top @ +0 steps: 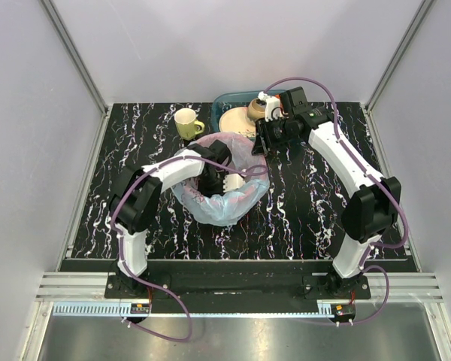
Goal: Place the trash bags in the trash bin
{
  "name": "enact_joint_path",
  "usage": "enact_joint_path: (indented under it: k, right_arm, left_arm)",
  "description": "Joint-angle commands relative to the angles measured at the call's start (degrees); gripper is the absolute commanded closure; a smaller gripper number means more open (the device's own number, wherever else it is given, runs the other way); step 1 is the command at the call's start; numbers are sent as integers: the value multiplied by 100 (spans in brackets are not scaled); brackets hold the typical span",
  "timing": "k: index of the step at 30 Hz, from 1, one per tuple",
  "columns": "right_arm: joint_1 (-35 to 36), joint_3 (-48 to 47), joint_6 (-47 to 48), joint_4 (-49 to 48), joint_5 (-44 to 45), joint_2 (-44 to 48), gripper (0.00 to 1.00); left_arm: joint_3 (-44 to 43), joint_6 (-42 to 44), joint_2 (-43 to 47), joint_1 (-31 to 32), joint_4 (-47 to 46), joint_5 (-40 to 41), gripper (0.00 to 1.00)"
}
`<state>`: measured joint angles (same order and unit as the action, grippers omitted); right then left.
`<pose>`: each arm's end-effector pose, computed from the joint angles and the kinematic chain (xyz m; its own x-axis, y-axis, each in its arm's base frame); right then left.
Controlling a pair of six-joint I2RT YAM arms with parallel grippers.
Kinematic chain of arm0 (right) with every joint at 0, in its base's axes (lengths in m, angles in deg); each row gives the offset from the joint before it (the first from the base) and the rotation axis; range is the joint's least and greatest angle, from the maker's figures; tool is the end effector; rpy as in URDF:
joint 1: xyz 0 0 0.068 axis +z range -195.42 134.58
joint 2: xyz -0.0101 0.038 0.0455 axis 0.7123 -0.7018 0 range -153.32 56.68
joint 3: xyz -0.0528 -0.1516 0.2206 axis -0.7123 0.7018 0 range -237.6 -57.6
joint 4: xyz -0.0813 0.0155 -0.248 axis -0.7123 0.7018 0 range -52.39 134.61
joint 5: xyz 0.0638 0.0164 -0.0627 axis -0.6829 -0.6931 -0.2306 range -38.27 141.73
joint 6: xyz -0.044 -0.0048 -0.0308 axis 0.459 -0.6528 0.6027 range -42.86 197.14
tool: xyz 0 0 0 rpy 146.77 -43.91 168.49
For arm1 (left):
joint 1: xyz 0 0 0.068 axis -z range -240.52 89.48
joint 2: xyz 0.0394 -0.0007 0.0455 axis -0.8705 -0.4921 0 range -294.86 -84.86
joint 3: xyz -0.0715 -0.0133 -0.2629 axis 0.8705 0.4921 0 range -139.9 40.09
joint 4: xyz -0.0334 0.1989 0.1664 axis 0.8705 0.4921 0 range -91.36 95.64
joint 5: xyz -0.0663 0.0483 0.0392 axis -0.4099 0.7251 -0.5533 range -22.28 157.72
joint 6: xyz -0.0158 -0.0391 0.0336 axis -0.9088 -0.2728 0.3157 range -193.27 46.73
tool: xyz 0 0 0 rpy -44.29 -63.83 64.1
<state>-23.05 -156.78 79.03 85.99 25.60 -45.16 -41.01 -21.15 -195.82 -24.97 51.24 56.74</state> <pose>0.3531 0.1623 0.3381 -0.6990 -0.3198 -0.6397 -0.6212 0.7147 0.3215 0.2980 -0.2213 0.1821 -0.0287 0.9728 -0.2298 0.9996 0.0265 -0.0124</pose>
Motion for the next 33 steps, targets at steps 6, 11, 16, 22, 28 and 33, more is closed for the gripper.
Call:
enact_joint_path:
  k: [6,11,16,22,28,33]
  right_arm:
    - [13,-243,180,66,20,-29,57]
    - [22,-234,224,57,90,-20,57]
    - [22,-120,233,23,187,68,57]
    - [22,-137,189,-4,249,103,57]
    - [22,-93,215,-30,231,156,58]
    - [31,-93,241,-13,170,182,49]
  left_arm:
    - [270,325,-348,-22,-364,149,35]
    - [191,229,257,-22,-470,-350,30]
    - [51,-96,1048,-13,-794,-572,29]
    - [278,-96,1603,-22,-1041,-879,28]
    - [463,-368,1954,-22,-1461,-827,25]
    - [999,-955,2577,-83,-2471,-1484,25]
